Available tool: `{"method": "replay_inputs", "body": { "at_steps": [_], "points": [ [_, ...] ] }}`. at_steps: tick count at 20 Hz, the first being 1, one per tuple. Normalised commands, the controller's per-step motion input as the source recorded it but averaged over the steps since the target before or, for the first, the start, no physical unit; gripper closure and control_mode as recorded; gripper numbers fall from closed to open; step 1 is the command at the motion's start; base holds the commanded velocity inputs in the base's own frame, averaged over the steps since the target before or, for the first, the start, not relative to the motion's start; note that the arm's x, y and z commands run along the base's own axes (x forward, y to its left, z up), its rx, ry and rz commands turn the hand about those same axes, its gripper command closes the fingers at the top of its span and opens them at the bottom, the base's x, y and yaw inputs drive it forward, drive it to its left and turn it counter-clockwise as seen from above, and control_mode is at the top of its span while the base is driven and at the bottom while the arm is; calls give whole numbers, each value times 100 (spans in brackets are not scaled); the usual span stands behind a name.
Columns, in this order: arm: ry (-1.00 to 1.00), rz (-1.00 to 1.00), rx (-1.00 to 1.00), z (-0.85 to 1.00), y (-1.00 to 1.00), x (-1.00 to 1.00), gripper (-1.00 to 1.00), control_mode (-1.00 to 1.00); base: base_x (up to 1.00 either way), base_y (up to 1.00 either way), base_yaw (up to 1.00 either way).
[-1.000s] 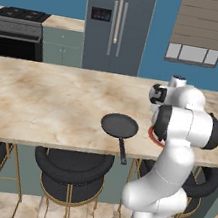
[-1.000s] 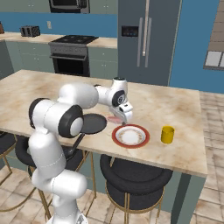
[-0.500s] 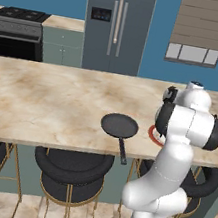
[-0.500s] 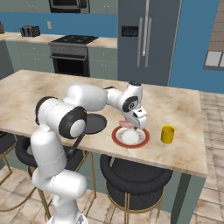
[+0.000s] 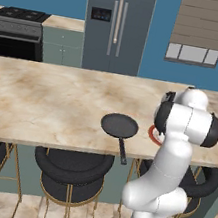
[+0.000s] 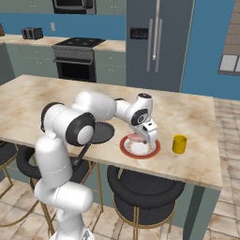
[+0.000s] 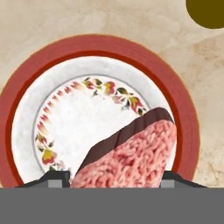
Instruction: Pick up the pan with the steak in it and place it on the dining table. Then place the steak on the plate.
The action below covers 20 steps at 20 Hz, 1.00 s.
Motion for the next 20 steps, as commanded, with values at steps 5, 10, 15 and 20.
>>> {"method": "replay_inputs", "body": {
  "at_steps": [5,10,15,20],
  "points": [
    [0,0,0,-31,0,1,100,-100,0,0,0],
    [-1,0,0,-24,0,6,100,-100,0,0,0],
    [-1,0,0,-22,0,11,100,-100,0,0,0],
    [-3,0,0,-19,0,20,100,-100,0,0,0]
  ]
}}
